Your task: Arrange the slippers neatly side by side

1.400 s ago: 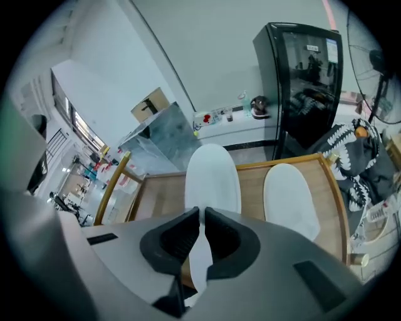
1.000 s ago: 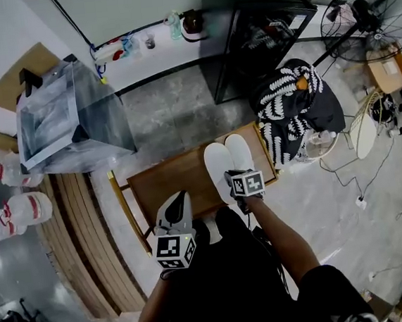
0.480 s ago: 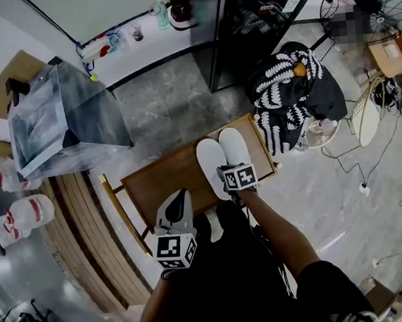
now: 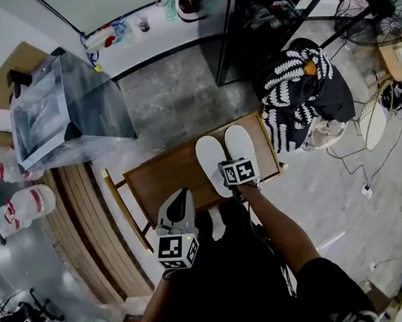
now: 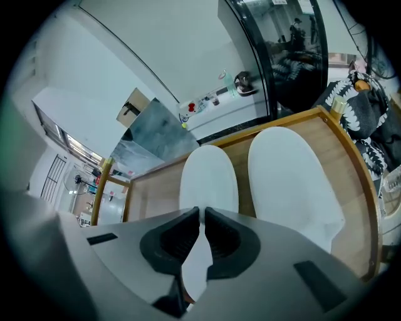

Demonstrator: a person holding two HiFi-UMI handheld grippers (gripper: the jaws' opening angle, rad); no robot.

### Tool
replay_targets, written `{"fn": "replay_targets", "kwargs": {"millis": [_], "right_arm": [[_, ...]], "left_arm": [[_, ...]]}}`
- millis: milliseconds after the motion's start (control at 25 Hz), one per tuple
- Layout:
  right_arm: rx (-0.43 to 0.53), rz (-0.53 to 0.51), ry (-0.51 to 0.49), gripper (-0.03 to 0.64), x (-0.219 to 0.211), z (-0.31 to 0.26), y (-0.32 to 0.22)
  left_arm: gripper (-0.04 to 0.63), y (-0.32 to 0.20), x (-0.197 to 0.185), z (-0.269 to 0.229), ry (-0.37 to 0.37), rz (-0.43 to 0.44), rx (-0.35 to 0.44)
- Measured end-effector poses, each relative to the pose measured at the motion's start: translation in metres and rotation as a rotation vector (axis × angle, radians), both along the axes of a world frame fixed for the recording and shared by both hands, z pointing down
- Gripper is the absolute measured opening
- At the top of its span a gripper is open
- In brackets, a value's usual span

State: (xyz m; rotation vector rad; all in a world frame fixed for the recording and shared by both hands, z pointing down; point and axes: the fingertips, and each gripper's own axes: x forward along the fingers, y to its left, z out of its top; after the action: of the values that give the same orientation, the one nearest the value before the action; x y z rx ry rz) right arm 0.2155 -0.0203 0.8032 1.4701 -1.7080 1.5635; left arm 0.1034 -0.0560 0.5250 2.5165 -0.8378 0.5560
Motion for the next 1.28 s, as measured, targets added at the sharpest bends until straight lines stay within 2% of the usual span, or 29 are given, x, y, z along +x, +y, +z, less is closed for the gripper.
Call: {"fn": "replay_targets", "kwargs": {"millis": [280,520,600,1040,1200,1280], "right_arm": [[-0.002,-0.022,0.008,0.037,-0.004,0.004,-0.002],[0.010,-0.027,0.051,0.135,-0.002,-0.006,0.000],[0.020,-0.009,0.064,0.147,0.001,-0.013,0.002],[0.118,0.090,0.138,0.152,0.024,-0.071,0.019],[0.190,0.113,0.198,0.150,0.031,-0.110,0.023],[0.239,0.120,0.222,0.127,0.031,-0.132,0.022]], "left_arm": [[0.017,0.000,-0.009,0.003,-0.002,-0.014,-0.005],[0.017,0.002,-0.016,-0.002,0.010,-0.018,0.008],[0.017,0.005,-0.018,-0.005,0.019,-0.017,0.013],[0.017,0.021,-0.035,-0.023,0.067,-0.019,0.058],[0.017,0.024,-0.045,-0.031,0.081,-0.024,0.078],[0.017,0.025,-0.050,-0.035,0.090,-0.028,0.088]]}}
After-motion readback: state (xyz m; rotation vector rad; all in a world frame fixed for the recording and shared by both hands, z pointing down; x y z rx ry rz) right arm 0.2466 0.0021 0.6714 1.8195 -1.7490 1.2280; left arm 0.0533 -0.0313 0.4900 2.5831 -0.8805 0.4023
